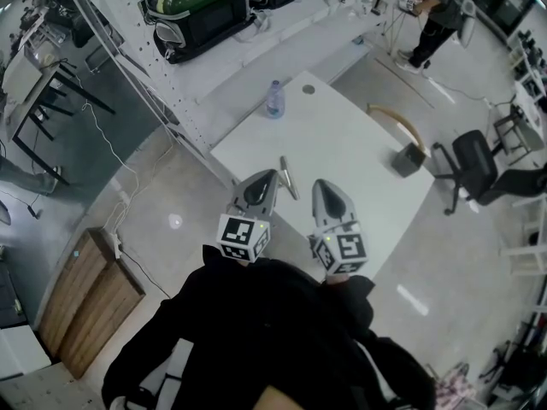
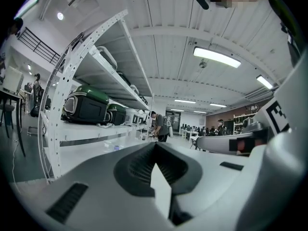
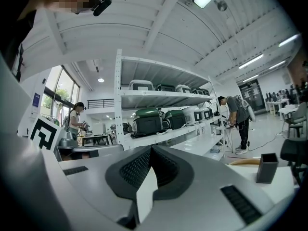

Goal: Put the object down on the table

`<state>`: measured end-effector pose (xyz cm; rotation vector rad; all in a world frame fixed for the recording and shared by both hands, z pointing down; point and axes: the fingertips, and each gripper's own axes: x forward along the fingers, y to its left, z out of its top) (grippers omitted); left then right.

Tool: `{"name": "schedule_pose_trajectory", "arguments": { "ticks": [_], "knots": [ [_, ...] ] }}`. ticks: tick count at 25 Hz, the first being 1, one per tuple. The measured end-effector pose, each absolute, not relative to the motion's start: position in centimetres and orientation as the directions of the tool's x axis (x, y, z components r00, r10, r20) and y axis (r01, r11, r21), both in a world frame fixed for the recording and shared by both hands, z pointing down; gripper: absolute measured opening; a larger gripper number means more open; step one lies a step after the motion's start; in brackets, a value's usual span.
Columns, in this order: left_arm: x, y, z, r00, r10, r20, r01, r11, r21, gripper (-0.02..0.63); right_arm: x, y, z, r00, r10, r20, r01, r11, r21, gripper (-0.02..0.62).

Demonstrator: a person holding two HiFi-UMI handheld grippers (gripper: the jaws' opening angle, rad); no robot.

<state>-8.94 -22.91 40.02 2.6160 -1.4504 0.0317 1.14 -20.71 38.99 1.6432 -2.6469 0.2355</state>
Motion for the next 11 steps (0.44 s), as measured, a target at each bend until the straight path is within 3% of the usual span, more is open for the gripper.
{"name": "schedule_pose_trajectory", "arguments": {
  "ticks": [11],
  "knots": [
    [-8.84, -22.84, 40.00, 0.526, -0.846, 0.092, -0.849, -0.515, 0.121, 0.003, 1.66, -20.87, 38.90, -0.439, -0.893, 0.098, -0.896, 0.427, -0.120, -0.012]
  ]
}}
